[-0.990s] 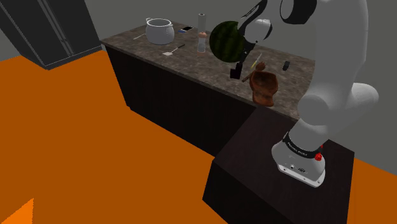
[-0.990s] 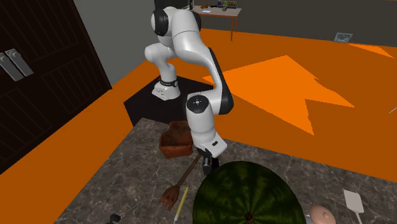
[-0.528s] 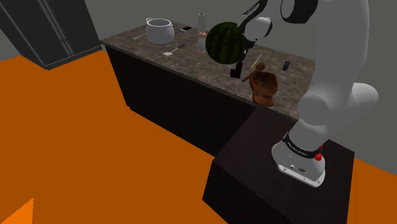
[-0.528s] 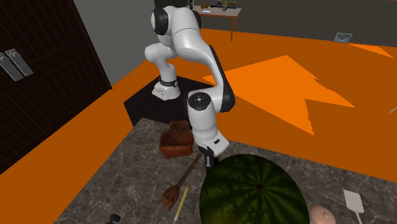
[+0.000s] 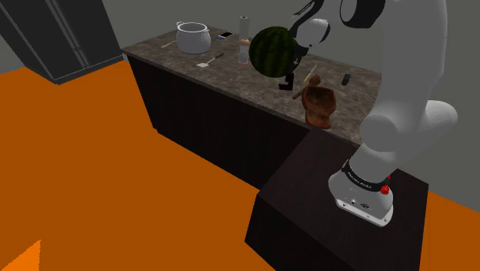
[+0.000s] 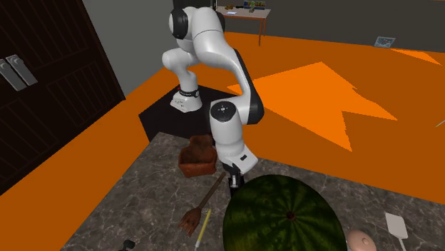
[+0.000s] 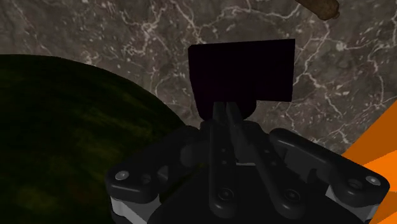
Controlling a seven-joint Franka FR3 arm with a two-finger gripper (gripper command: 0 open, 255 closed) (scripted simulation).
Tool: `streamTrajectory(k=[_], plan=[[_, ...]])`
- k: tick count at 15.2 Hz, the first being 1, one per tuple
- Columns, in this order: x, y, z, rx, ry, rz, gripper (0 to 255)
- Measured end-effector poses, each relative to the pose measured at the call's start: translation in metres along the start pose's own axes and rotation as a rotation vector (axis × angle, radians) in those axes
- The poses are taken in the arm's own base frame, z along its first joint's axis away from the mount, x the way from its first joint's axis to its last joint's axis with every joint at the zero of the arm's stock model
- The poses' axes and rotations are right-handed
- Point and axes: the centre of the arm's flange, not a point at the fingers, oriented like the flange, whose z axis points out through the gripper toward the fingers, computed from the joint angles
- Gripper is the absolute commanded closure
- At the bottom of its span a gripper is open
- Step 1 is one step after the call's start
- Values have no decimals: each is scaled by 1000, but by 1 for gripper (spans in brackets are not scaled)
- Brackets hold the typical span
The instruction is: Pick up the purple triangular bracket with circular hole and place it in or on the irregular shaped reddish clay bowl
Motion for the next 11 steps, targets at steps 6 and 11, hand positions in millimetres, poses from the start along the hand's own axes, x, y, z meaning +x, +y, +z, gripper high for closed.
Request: streamTrajectory(k=[6,11], plan=[[-7,-47,20,-104,-94,117,0],[-6,-64,35,-312,-61,251,0]])
